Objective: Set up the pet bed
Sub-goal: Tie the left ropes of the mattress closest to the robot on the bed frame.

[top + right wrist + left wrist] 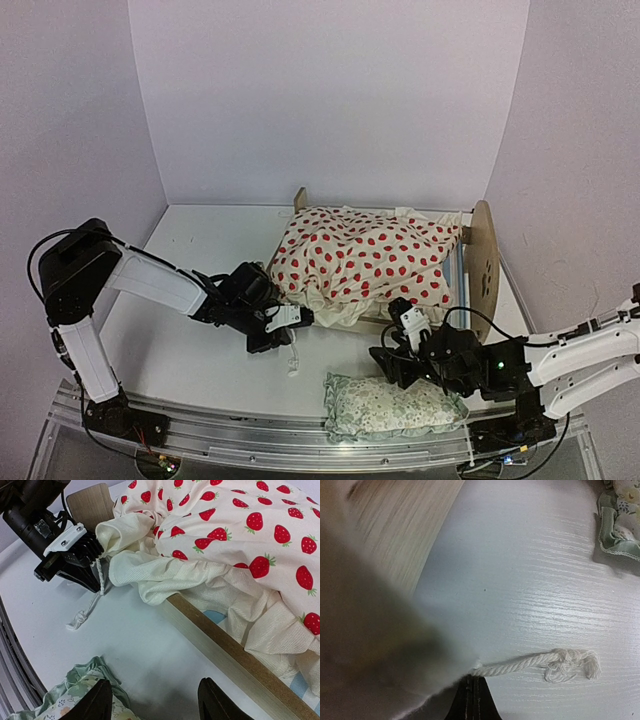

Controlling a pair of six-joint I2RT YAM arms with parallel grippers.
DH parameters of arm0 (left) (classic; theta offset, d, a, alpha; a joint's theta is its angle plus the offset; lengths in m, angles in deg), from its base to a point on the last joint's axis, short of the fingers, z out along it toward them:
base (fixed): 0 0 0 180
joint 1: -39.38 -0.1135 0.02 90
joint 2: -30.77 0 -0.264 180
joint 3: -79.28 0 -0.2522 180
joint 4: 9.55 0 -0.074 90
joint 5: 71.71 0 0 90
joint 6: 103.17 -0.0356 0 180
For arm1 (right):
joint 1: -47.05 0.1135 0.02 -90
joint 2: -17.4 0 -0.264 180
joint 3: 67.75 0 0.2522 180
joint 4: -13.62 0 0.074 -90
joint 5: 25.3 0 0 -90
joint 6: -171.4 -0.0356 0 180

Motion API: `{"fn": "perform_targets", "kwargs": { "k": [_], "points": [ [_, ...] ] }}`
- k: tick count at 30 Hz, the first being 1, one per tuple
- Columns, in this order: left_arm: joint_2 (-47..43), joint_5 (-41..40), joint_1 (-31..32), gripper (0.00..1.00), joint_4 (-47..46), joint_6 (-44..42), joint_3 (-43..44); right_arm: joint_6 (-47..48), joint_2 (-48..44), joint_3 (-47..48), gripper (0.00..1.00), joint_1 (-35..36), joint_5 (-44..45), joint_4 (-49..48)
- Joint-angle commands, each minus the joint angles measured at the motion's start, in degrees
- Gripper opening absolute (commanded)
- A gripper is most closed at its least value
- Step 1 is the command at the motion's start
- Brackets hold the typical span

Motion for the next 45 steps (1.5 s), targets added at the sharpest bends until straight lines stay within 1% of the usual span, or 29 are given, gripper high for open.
{"fn": "perform_targets", "kwargs": {
  "k": [1,7,13,16,19,21,22,26,32,36,41,45],
  "points": [
    [-4.74,-0.42,0.14,0.0,-1.4,1.37,-2.45,-0.26,2.07,4.25,0.59,0.21,-1.72,-0.88],
    [-9.73,-0.26,0.24,0.0,-4.66,3.98,-5.44,-1.18,7.52,9.03,0.59,0.29,-7.47,-2.44],
    [-11.73,-1.93,0.24,0.0,-6.49,6.61,-7.2,-3.42,16.83,16.34,0.56,0.25,-14.34,-4.36],
    [-12.91,-2.29,0.26,0.0,-7.65,7.84,-8.22,-5.35,21.88,19.89,0.52,0.27,-18.13,-5.32],
    [-14.57,-2.09,0.28,0.0,-8.86,8.82,-9.65,-6.97,26.92,23.21,0.44,0.28,-20.8,-6.6],
    [-16.08,-1.52,0.34,0.0,-9.82,9.69,-10.87,-7.74,30.32,25.28,0.38,0.27,-21.14,-6.97],
    [-16.91,-1.16,0.34,0.0,-10.07,9.98,-11.34,-8.12,31.89,26.47,0.37,0.27,-21.39,-7.07],
    [-20.1,-0.98,0.35,0.0,-10.34,11.05,-12.83,-8.9,37.98,30.89,0.37,0.27,-21.62,-7.64],
    [-23.97,-1.18,0.34,0.0,-10.45,11.85,-14.91,-6.48,45.3,37.26,0.36,-0.11,-15.2,-7.67],
    [-25.29,-1.85,0.34,0.0,-9.63,12.26,-15.42,-5.09,46.65,38.82,0.35,-0.78,-13.96,-6.99],
    [-25.33,-2.32,0.34,0.0,-9.02,12.66,-15.75,-3.34,41.65,35.24,0.38,-1.29,-12.49,-4.32],
    [-24.83,-1.93,0.35,0.0,-9.94,13.46,-15.62,-3.35,40.92,34.26,0.42,-1.31,-11.97,-1.86]
  ]
}}
